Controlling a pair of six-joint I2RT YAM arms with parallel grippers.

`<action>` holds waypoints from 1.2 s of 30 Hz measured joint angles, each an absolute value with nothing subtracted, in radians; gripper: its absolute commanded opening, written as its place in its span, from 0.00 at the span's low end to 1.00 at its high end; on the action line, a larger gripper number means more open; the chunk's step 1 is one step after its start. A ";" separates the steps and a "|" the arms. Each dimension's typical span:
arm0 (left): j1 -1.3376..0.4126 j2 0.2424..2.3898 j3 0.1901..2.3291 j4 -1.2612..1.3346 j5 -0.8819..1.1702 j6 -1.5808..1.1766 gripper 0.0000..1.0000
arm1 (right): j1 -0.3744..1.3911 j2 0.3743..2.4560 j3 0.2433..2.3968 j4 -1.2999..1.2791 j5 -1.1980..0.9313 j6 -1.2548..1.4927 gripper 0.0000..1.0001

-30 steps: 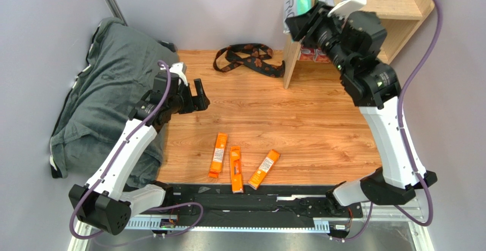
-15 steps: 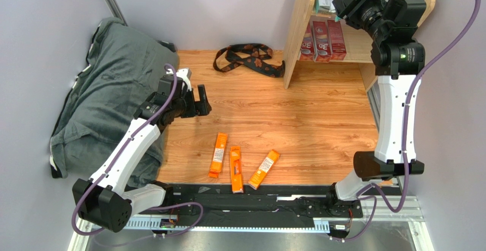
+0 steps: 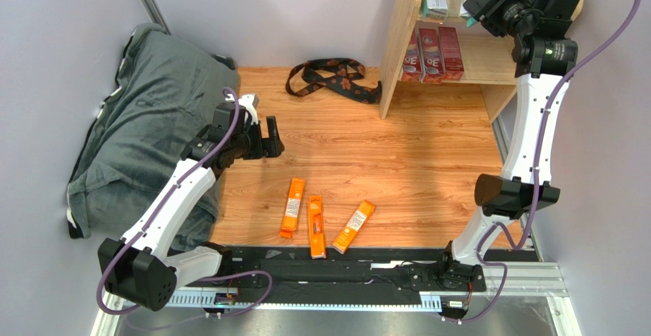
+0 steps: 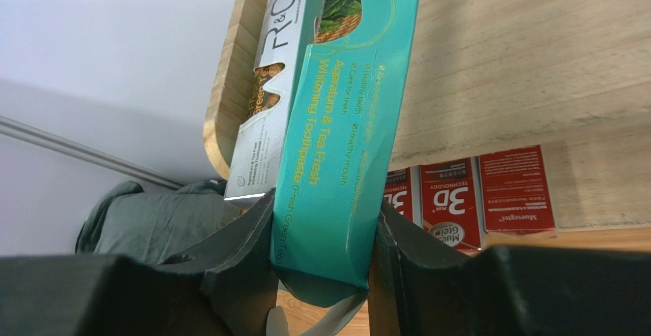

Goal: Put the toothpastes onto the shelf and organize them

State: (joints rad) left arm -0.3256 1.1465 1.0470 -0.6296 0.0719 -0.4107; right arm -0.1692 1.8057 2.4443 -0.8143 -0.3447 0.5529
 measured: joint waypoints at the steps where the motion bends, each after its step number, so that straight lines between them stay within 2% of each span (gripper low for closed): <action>1: -0.326 1.147 1.047 -0.628 0.074 -0.410 0.98 | -0.170 1.818 2.449 -0.813 -0.359 0.556 0.40; 12: -0.326 1.149 1.035 -0.617 0.078 -0.410 0.97 | -0.172 1.926 2.447 -0.770 -0.511 0.627 0.45; 18: -0.326 1.149 1.035 -0.617 0.079 -0.410 0.97 | -0.223 1.895 2.313 -0.650 -0.636 0.733 0.59; 22: -0.326 1.150 1.035 -0.617 0.081 -0.410 0.97 | -0.271 1.889 2.272 -0.619 -0.694 0.784 0.79; 25: -0.326 1.150 1.035 -0.616 0.086 -0.410 0.97 | -0.295 1.874 2.246 -0.614 -0.704 0.801 0.85; 36: -0.326 1.150 1.035 -0.616 0.095 -0.409 0.97 | -0.316 1.756 2.196 -0.604 -0.690 0.806 0.86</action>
State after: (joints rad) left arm -0.3256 1.1496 1.0348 -0.6163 0.0948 -0.4088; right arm -0.3157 1.7561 2.1963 -0.6041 -0.6899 0.8062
